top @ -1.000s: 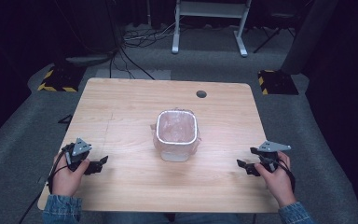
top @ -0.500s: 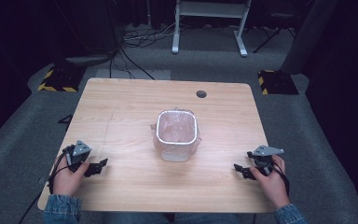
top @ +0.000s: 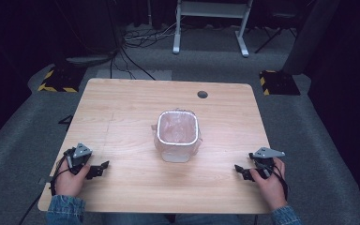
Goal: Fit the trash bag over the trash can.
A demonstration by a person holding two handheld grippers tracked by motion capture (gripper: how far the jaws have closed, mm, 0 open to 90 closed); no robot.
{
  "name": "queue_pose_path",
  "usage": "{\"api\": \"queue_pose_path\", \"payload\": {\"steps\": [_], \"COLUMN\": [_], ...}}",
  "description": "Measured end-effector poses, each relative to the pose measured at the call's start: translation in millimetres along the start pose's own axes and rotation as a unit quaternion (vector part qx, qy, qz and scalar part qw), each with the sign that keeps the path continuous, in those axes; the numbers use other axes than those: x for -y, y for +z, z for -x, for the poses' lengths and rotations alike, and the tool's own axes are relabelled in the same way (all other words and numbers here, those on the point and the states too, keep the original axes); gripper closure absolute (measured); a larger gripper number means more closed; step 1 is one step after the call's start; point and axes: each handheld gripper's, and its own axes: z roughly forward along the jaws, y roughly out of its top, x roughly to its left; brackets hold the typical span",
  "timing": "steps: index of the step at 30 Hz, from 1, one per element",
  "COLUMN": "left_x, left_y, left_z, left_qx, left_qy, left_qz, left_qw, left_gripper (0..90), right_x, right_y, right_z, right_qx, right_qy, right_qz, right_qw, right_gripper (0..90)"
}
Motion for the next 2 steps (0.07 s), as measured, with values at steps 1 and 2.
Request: {"api": "queue_pose_path", "payload": {"steps": [1,2], "left_x": [0.0,0.0], "left_y": [0.0,0.0], "left_z": [0.0,0.0], "left_qx": [0.0,0.0], "left_qy": [0.0,0.0], "left_qz": [0.0,0.0], "left_qw": [1.0,1.0], "left_gripper": [14.6,14.6], "right_x": [0.0,0.0], "right_y": [0.0,0.0], "right_z": [0.0,0.0], "right_qx": [0.0,0.0], "right_qy": [0.0,0.0], "right_qz": [0.0,0.0], "right_qw": [1.0,1.0], "right_gripper": [15.2,15.2]}}
